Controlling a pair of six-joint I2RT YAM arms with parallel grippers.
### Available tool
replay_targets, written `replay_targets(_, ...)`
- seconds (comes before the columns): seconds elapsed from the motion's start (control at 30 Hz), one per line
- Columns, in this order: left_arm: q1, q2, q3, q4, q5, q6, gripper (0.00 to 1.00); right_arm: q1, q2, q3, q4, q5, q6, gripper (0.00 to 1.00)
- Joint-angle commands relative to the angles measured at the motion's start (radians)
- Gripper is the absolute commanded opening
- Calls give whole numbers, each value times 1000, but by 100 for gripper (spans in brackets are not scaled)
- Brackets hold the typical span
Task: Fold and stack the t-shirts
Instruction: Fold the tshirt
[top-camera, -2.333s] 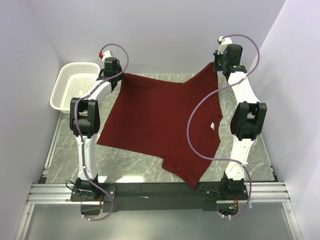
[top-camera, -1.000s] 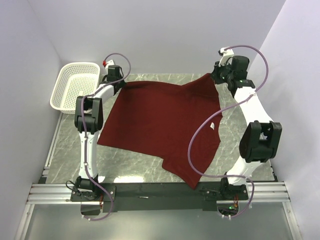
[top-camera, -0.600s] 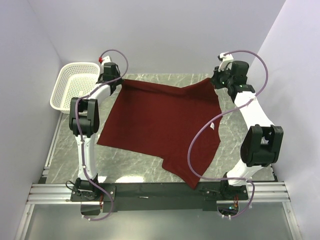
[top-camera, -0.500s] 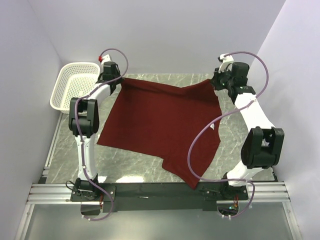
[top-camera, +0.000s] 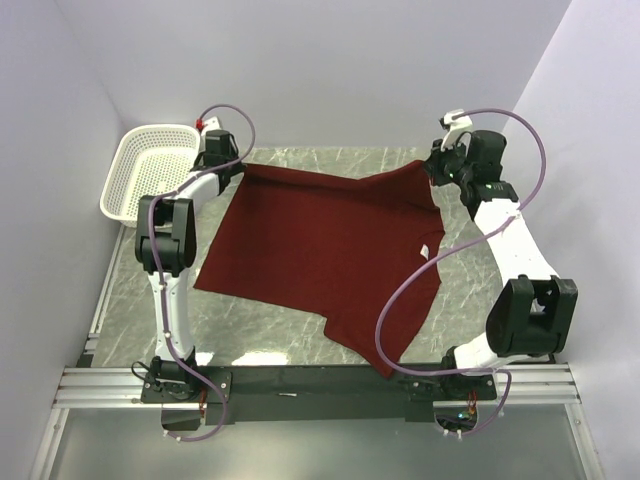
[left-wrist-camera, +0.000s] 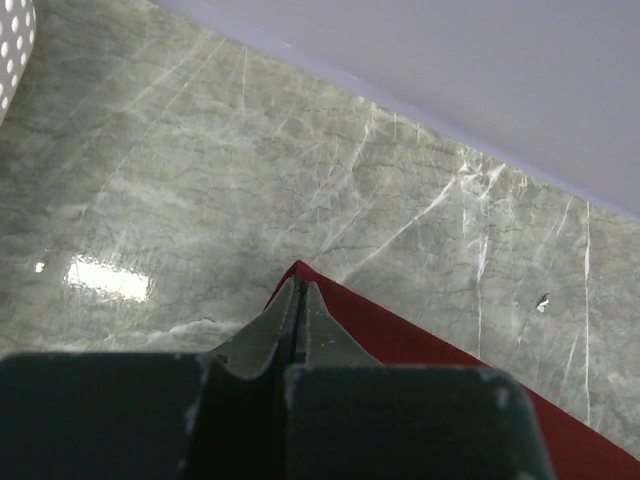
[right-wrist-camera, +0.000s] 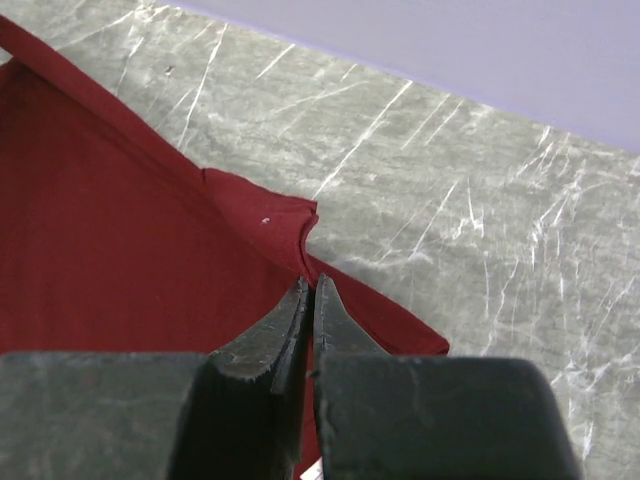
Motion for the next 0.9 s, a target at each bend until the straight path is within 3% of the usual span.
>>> replay_targets(0.0,11,-77,8,23,9,14,0,0,-61,-23,27,-21,-26,0)
replay_targets(0.87,18,-156,-137,76,20,20,0,-28,-118,-129,26,-20,-55,0)
